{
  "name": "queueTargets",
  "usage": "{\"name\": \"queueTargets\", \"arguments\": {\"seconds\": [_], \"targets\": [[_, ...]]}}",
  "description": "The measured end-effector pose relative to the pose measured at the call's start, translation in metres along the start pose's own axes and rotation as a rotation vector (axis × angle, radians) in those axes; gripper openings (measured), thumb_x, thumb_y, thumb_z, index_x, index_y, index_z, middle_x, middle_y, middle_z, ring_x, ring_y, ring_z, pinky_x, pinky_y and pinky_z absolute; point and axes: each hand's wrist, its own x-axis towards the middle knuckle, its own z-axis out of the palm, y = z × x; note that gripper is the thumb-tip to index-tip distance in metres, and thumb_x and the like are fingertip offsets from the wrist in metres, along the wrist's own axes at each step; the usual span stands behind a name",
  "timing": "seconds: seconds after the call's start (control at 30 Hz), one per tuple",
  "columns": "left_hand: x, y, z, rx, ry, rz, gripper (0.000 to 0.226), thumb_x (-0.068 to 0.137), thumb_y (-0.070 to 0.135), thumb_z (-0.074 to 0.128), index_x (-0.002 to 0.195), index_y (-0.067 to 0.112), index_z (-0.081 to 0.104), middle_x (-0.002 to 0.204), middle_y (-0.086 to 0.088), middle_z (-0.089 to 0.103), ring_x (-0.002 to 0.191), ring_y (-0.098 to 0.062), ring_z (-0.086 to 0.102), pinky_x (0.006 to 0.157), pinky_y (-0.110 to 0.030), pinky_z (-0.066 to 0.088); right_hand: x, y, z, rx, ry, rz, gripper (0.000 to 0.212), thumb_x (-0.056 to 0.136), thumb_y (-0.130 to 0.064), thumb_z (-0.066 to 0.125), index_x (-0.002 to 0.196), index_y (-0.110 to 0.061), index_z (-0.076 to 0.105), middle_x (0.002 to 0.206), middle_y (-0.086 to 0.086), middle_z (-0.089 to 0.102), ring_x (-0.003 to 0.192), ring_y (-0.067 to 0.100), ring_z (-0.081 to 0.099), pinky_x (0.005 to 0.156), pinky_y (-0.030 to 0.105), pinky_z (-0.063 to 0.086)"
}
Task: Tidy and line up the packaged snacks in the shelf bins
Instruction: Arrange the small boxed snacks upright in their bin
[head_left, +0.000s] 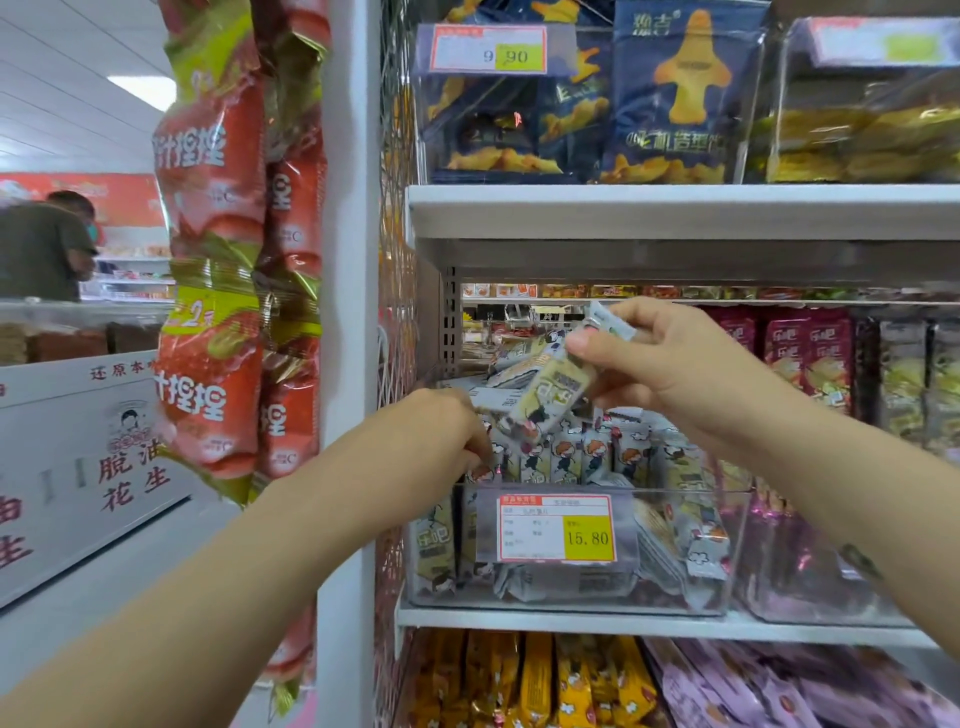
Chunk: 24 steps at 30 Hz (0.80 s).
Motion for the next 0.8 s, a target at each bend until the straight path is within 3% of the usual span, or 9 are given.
{"name": "queueTargets", "arguments": {"seconds": [0.1,0.17,0.3,0.43,0.6,0.67,0.73,0.8], "targets": [[-0.002,0.0,-0.001,-0.004,0.001,-0.001,0.025,0.096,0.018,0.052,0.114,0.025,0.068,0.114,0.005,0.056,0.106,-0.014,0.054,0.091,-0.027,0.044,-0.001,0.003,0.002,0.049,-0.024,0.048,0.02,0.079,0.001,0.066,0.089,-0.01,0.053,0.089,0.008,0.065,0.076,0.02,0.071,0.068,0.035,0.06],[-0.003,0.0,-0.002,0.01,-0.013,-0.008,0.024,0.096,0.018,0.052,0.114,0.023,0.068,0.115,0.003,0.057,0.106,-0.015,0.054,0.089,-0.026,0.043,-0.003,0.01,0.002,0.01,-0.084,0.088,0.021,0.079,0.006,0.064,0.086,-0.011,0.054,0.09,0.009,0.06,0.074,0.018,0.068,0.065,0.032,0.058],[-0.003,0.0,0.0,0.073,-0.012,-0.019,0.02,0.097,0.021,0.051,0.108,0.018,0.067,0.115,0.002,0.056,0.106,-0.018,0.052,0.092,-0.032,0.043,-0.008,0.014,0.001,-0.287,-0.164,0.037,0.016,0.076,-0.005,0.068,0.083,-0.017,0.059,0.074,-0.001,0.064,0.062,0.007,0.06,0.056,0.016,0.047],[-0.002,0.0,0.002,0.081,0.024,-0.026,0.016,0.096,0.022,0.053,0.105,0.016,0.065,0.103,0.007,0.042,0.104,-0.017,0.05,0.089,-0.03,0.042,-0.005,0.014,0.007,-0.519,-0.197,0.001,0.031,0.074,-0.012,0.074,0.098,-0.025,0.06,0.09,-0.005,0.061,0.067,0.006,0.054,0.068,0.023,0.048],[-0.004,0.002,0.002,0.05,0.055,-0.04,0.024,0.096,0.02,0.053,0.117,0.021,0.063,0.119,0.005,0.043,0.106,-0.016,0.052,0.093,-0.033,0.044,-0.004,0.019,0.015,-0.837,-0.228,-0.089,0.05,0.078,-0.025,0.07,0.124,-0.031,0.052,0.094,-0.014,0.055,0.074,0.006,0.055,0.075,0.03,0.05],[-0.008,0.002,0.0,0.103,0.114,-0.024,0.025,0.096,0.019,0.052,0.117,0.027,0.062,0.123,0.007,0.044,0.104,-0.015,0.055,0.089,-0.03,0.046,-0.005,0.02,0.015,-0.785,-0.151,-0.118,0.05,0.076,-0.023,0.066,0.123,-0.033,0.053,0.089,-0.015,0.056,0.071,0.007,0.055,0.075,0.035,0.051],[-0.013,0.001,0.001,0.241,0.232,0.05,0.027,0.089,0.018,0.063,0.112,0.031,0.064,0.121,0.009,0.052,0.098,-0.014,0.06,0.087,-0.025,0.045,-0.005,0.02,0.014,-0.576,-0.088,-0.114,0.052,0.075,-0.019,0.066,0.121,-0.036,0.048,0.087,-0.012,0.058,0.066,0.01,0.058,0.066,0.033,0.052],[-0.015,-0.005,0.005,0.325,0.311,0.105,0.031,0.065,0.015,0.084,0.09,0.03,0.072,0.095,0.008,0.066,0.077,-0.013,0.066,0.091,-0.033,0.047,-0.005,0.02,0.014,-0.459,-0.082,-0.095,0.062,0.08,-0.019,0.068,0.129,-0.037,0.036,0.114,-0.01,0.057,0.083,0.011,0.065,0.07,0.024,0.049]]}}
